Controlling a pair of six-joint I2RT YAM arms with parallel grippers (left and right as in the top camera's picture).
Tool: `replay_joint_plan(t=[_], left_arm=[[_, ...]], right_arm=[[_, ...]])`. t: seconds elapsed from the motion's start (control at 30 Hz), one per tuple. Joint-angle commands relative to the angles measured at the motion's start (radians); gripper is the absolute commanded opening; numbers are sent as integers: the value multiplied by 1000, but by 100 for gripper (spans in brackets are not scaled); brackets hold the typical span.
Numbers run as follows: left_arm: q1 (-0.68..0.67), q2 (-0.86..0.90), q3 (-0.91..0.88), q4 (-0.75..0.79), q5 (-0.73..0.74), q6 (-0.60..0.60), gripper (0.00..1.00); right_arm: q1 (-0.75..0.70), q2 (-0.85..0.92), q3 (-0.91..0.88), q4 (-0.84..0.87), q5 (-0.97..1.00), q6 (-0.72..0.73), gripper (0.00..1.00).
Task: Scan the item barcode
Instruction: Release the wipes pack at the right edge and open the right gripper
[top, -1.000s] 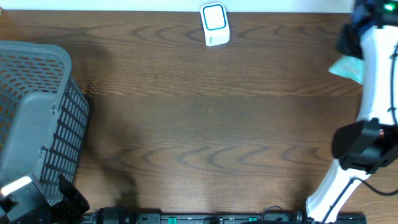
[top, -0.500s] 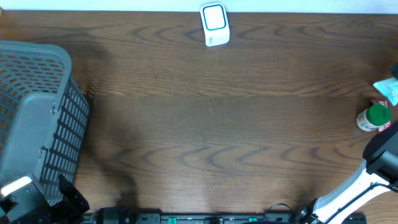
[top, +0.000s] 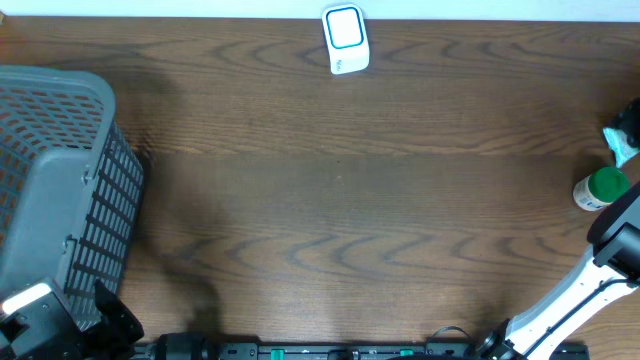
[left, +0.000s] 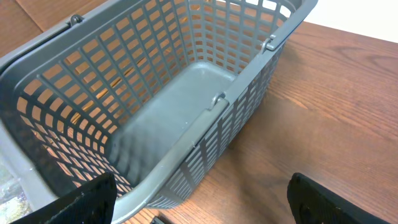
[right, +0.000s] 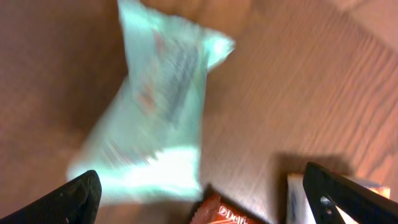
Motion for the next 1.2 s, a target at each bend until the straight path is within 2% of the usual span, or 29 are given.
replay_joint_plan(t=[0.0, 0.17, 0.4, 0.5, 0.73, 1.17], left_arm=[[3, -7, 3, 0, -3, -2, 88], [3, -7, 3, 0, -3, -2, 88], [3, -7, 3, -1, -3, -2, 88], [3, -7, 3, -1, -3, -2, 88], [3, -7, 3, -4, -3, -2, 88], [3, -7, 3, -3, -3, -2, 88]], right_arm=[[-13, -43, 3, -32, 23, -10, 99], [-10, -190, 3, -87, -106, 55, 99], [16, -489, 3, -241, -731, 69, 99], [31, -596, 3, -306, -824, 26, 99], [63, -941, 3, -464, -827, -56, 99], [62, -1446, 3, -490, -765, -82, 99]])
